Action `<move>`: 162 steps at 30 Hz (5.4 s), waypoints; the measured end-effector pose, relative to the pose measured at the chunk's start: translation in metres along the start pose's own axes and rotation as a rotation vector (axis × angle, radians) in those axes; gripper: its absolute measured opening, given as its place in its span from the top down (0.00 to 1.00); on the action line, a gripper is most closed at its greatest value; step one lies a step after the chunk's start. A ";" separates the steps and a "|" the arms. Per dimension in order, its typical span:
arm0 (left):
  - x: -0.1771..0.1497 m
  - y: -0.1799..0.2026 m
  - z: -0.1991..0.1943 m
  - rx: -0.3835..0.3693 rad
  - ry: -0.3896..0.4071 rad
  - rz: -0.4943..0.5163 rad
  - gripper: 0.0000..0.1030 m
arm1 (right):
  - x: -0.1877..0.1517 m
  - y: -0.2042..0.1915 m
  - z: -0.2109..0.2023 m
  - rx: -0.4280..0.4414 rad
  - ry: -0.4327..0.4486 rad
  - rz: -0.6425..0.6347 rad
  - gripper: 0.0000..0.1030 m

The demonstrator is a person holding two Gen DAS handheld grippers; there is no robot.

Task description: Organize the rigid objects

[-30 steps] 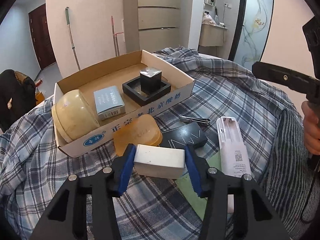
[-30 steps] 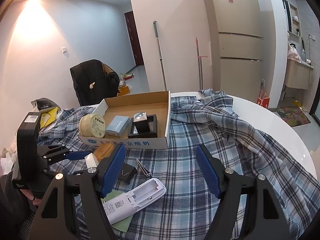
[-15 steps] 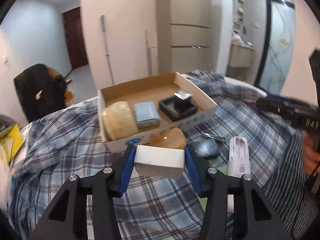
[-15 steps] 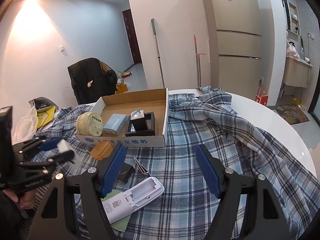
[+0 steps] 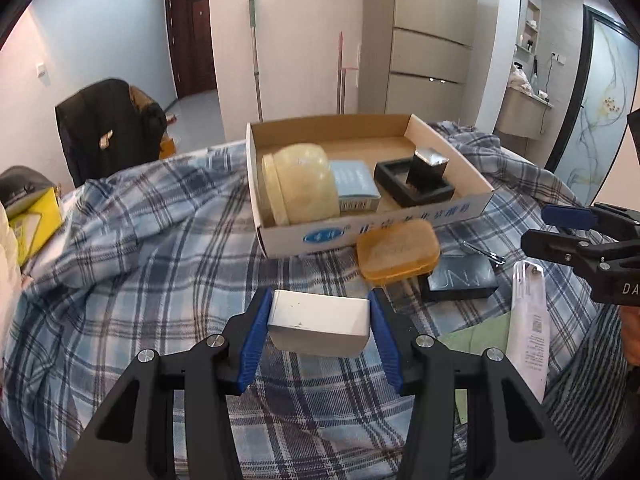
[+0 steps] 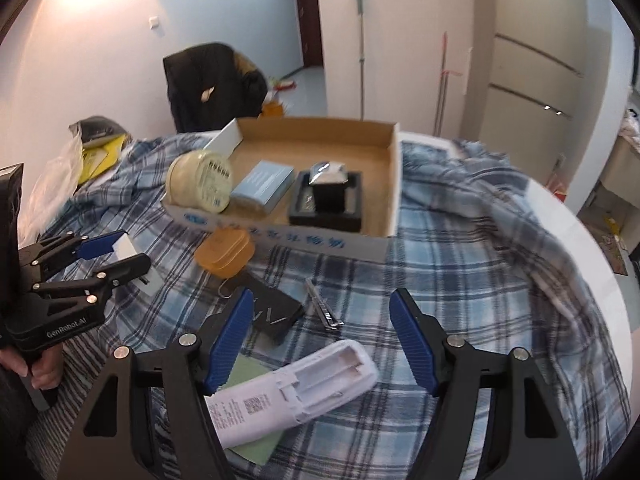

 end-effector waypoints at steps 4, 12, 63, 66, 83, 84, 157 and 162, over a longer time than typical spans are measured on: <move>-0.002 0.000 0.006 -0.024 -0.019 -0.004 0.50 | -0.001 -0.009 0.004 -0.008 0.014 -0.031 0.33; -0.003 0.007 0.007 -0.011 -0.031 0.038 0.46 | 0.000 -0.012 0.006 -0.010 0.001 -0.053 0.33; 0.024 -0.014 0.042 0.026 -0.249 -0.317 0.26 | 0.004 0.005 -0.024 0.051 0.090 -0.010 0.33; 0.019 -0.025 0.054 -0.003 -0.304 -0.449 0.26 | 0.004 0.007 -0.025 0.061 0.095 -0.004 0.33; 0.013 -0.039 0.016 -0.015 -0.262 -0.420 0.65 | 0.006 -0.021 -0.018 0.092 0.062 -0.126 0.76; 0.012 -0.041 0.013 -0.007 -0.255 -0.426 0.78 | 0.007 -0.035 -0.016 0.109 0.062 -0.182 0.79; 0.035 0.001 0.066 -0.149 -0.280 0.081 0.54 | 0.015 -0.004 0.020 0.182 -0.079 -0.033 0.91; 0.032 0.007 0.064 -0.163 -0.247 0.133 0.54 | 0.008 -0.012 0.026 0.191 -0.116 -0.094 0.91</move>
Point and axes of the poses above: each gripper's, at about its wrist camera, not at the fingertips, and z roughly the way its jaws point, y to its right, x to its top, the point moved 2 cm from there along z, roughly the way its jaws point, and after that the axes turned 13 degrees about z, right-handed, at the moved point
